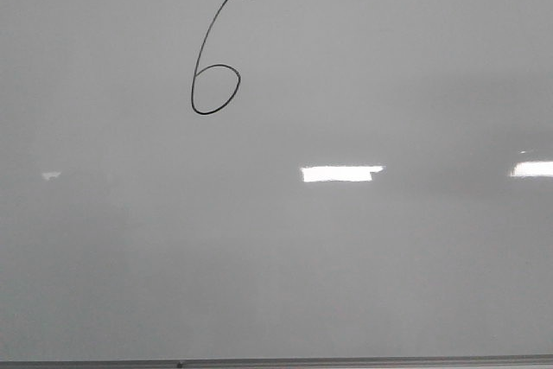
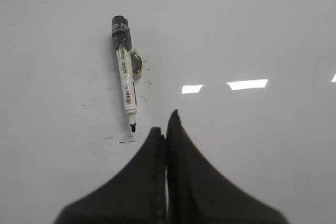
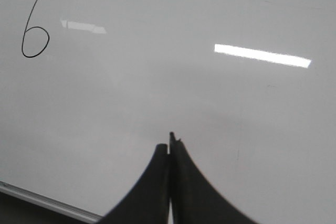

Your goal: Write number 6 on whiteboard

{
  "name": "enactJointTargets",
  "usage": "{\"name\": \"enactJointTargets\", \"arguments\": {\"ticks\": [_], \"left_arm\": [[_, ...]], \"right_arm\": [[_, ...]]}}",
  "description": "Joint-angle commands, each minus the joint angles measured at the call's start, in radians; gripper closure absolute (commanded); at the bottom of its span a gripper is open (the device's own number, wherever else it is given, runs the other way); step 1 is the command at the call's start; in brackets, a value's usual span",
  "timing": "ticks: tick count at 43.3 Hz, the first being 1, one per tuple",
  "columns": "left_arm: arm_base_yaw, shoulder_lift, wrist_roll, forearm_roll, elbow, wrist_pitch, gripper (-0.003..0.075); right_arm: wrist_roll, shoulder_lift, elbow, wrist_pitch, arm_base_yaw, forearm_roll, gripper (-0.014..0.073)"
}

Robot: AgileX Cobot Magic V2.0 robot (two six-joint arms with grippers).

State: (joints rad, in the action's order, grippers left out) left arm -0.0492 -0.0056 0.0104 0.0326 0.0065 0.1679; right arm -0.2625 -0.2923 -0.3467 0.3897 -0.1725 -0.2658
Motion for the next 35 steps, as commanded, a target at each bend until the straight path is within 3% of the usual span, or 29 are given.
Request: {"name": "enactJointTargets", "arguments": {"ticks": [1, 17, 27, 35], "left_arm": [[-0.005, -0.014, -0.010, -0.002, 0.006, -0.091, 0.0741], [-0.005, -0.014, -0.010, -0.002, 0.006, -0.091, 0.0741], [-0.005, -0.014, -0.010, -0.002, 0.006, -0.091, 0.0741], [-0.005, -0.014, -0.010, -0.002, 0.006, -0.091, 0.0741]], "right_arm": [[0.000, -0.007, -0.026, -0.082, 0.006, -0.005, 0.0662], [0.000, -0.007, -0.026, -0.082, 0.006, -0.005, 0.0662], [0.012, 0.029, 0.039, -0.185, 0.006, 0.013, 0.0662], [0.204, 0.146, 0.152, -0.229, 0.011, 0.156, 0.0662]]}}
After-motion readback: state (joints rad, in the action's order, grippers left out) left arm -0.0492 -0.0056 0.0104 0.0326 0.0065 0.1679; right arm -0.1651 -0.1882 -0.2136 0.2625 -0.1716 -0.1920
